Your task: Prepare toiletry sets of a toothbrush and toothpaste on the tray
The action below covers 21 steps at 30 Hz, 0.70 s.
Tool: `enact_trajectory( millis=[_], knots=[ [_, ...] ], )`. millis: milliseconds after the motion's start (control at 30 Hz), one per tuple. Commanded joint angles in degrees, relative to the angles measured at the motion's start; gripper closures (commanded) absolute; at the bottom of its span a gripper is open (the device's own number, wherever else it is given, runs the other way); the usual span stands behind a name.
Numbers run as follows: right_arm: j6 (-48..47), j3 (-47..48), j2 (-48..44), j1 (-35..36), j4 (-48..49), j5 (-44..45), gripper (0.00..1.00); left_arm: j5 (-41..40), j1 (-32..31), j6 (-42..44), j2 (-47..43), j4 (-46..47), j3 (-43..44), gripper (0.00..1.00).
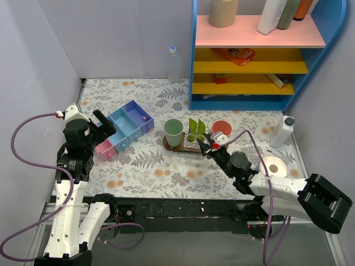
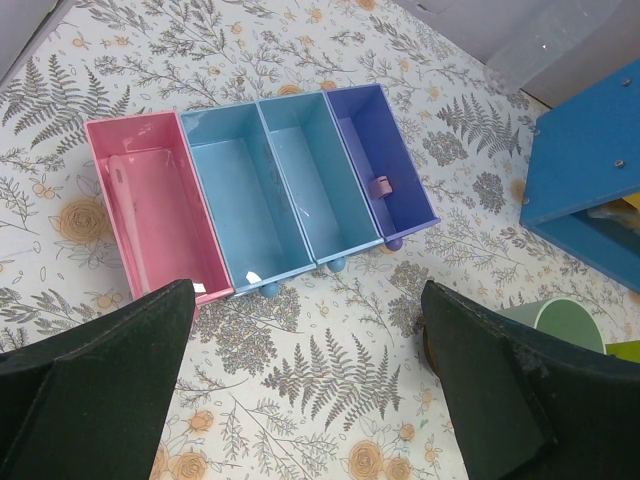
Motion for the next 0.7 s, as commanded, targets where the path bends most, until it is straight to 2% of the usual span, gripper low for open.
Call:
enact_trajectory(
  millis=[0,100,467,667],
  knots=[
    [-0.70,-0.78,-1.65,-0.04,0.04,-0.48,0.50,-0.33,-0.18,0.61,-0.61,0.24,0.66,0.02],
    [-0.70,-0.69,-2.18,-0.13,-0.40,-0.48,0.44,-0.25,-0.18,0.61,-0.70,0.15,0.57,0.02],
    [0.00,0.01,-5.61,-0.04,-4.78,-0.57,0.36,0.02,-0.18,0.44,-0.70,0.50,0.04,0.02],
    [1.40,2.38,-8.42,-0.13,-9.27,-3.20,0.27,-0.16,-0.18,0.44,-0.52,0.41,-0.22,0.02]
  ],
)
